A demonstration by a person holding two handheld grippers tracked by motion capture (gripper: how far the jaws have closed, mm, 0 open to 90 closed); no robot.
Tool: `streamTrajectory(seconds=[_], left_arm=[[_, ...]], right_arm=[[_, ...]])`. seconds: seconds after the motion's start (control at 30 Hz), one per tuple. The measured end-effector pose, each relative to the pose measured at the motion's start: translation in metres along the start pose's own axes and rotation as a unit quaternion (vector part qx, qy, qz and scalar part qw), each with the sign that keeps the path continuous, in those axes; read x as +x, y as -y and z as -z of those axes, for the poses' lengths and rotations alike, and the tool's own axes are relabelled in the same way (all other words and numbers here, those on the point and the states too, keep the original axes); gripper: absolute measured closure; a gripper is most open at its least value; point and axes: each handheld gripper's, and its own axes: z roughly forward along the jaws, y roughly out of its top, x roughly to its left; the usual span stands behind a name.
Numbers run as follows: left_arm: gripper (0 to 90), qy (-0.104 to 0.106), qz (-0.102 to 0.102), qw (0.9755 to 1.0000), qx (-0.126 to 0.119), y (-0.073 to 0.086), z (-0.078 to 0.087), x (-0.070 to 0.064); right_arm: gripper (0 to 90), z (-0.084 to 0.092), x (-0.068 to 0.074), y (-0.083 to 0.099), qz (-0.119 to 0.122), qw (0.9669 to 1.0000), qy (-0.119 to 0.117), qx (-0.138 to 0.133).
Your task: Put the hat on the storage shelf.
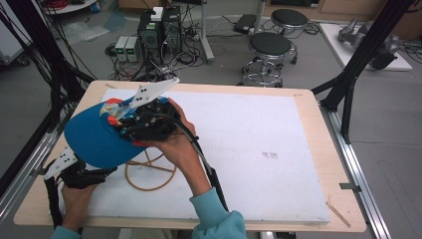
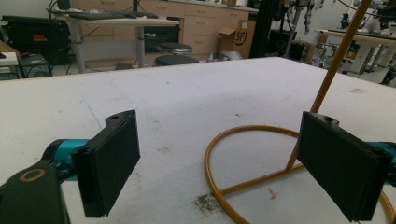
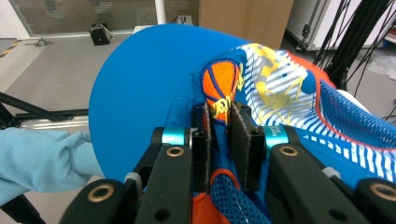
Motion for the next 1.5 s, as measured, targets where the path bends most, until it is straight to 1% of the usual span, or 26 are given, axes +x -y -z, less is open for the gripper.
streamTrajectory(seconds=[0.07, 0.17, 0.23, 0.33, 0.43, 0.5, 0.53, 0.57, 0.63, 0.67, 0.7, 0.77, 0.8, 0.83, 0.9, 0.93, 0.97, 1.03, 1.07, 1.17, 1.23, 1.33, 1.37, 1.43, 1.5], left_arm=[[13.6, 0.0, 0.0, 1.0, 0.0, 0.0, 0.0, 0.0], [13.7, 0.0, 0.0, 1.0, 0.0, 0.0, 0.0, 0.0], [13.6, 0.0, 0.0, 1.0, 0.0, 0.0, 0.0, 0.0], [13.7, 0.001, -0.004, 1.0, 0.001, 0.0, 0.0, 0.0], [13.7, 0.002, -0.002, 1.0, -0.001, 0.0, 0.0, 0.0], [13.7, 0.002, -0.003, 1.0, 0.0, 0.0, 0.0, 0.0], [13.7, 0.002, -0.003, 1.0, 0.0, 0.0, 0.0, 0.0], [13.7, 0.002, -0.004, 1.0, 0.0, 0.0, 0.0, 0.0], [13.7, 0.002, -0.004, 1.0, 0.0, 0.0, 0.0, 0.0], [13.7, 0.002, -0.004, 1.0, 0.0, 0.0, 0.0, 0.0], [13.7, 0.003, -0.004, 1.0, 0.0, 0.0, 0.0, 0.0], [13.7, 0.002, -0.005, 1.0, 0.0, 0.0, 0.0, 0.0], [13.7, 0.003, -0.005, 1.0, 0.0, 0.0, 0.0, 0.0], [13.8, 0.003, -0.005, 1.0, 0.0, 0.0, 0.0, 0.0], [13.7, 0.006, -0.006, 1.0, 0.0, 0.0, 0.0, 0.0], [13.7, 0.007, -0.006, 1.0, 0.0, 0.0, 0.0, 0.0], [13.7, 0.009, -0.007, 0.9999, 0.0, 0.0, 0.0, -0.001], [13.7, 0.01, -0.011, 0.9999, 0.0, 0.0, 0.0, -0.001], [13.7, 0.011, -0.013, 0.9999, 0.001, 0.0, 0.0, -0.001], [13.7, 0.012, -0.017, 0.9998, 0.002, 0.0, 0.0, -0.002], [13.7, 0.012, -0.017, 0.9998, 0.003, 0.0, 0.0, -0.003], [13.7, 0.014, -0.018, 0.9997, 0.007, -0.001, 0.002, -0.003], [13.7, 0.014, -0.018, 0.9997, 0.006, -0.001, 0.002, -0.003], [13.7, 0.014, -0.018, 0.9997, 0.007, -0.001, 0.003, -0.002], [13.7, 0.014, -0.017, 0.9997, 0.006, 0.0, 0.004, -0.003]], right_arm=[[77.7, -0.001, 0.0, -0.001, 0.0, 1.0, -0.001, -0.003], [79.2, -0.003, 0.002, -0.003, 0.001, 0.9999, -0.01, -0.005], [79.2, -0.005, 0.002, -0.003, 0.006, 1.0, -0.006, 0.0], [78.6, -0.005, 0.002, -0.003, 0.006, 1.0, -0.007, -0.003], [74.4, -0.003, 0.002, -0.003, 0.003, 0.9999, -0.005, -0.008], [66.4, -0.002, 0.002, -0.002, 0.001, 0.9999, 0.0, -0.012], [63.2, -0.001, 0.002, -0.002, 0.0, 0.9999, 0.006, -0.014], [62.5, 0.0, 0.002, -0.002, -0.003, 0.9999, 0.008, -0.015], [53.7, 0.003, 0.002, 0.0, -0.005, 0.9997, 0.012, -0.022], [49.3, 0.004, 0.003, 0.002, -0.008, 0.9994, 0.022, -0.025], [47.8, 0.006, 0.002, 0.003, -0.01, 0.9992, 0.028, -0.028], [39.2, 0.011, 0.002, 0.006, -0.016, 0.9985, 0.036, -0.038], [36.6, 0.014, 0.002, 0.008, -0.02, 0.9977, 0.047, -0.044], [35.6, 0.017, 0.002, 0.01, -0.023, 0.9973, 0.05, -0.048], [29.9, 0.024, 0.001, 0.014, -0.029, 0.9962, 0.058, -0.057], [27.5, 0.03, 0.0, 0.017, -0.034, 0.9949, 0.069, -0.065], [25.9, 0.033, 0.0, 0.019, -0.039, 0.9941, 0.075, -0.069], [23.3, 0.043, 0.0, 0.025, -0.041, 0.9926, 0.087, -0.074], [21.7, 0.05, 0.0, 0.029, -0.044, 0.9913, 0.097, -0.078], [20.0, 0.065, 0.0, 0.04, -0.047, 0.9883, 0.118, -0.085], [18.0, 0.078, 0.0, 0.05, -0.053, 0.985, 0.136, -0.093], [16.5, 0.092, 0.001, 0.064, -0.057, 0.9815, 0.152, -0.101], [16.1, 0.099, 0.001, 0.072, -0.061, 0.9796, 0.161, -0.103], [15.8, 0.105, 0.001, 0.08, -0.061, 0.9779, 0.171, -0.104], [14.1, 0.113, 0.002, 0.091, -0.062, 0.9752, 0.182, -0.11]])
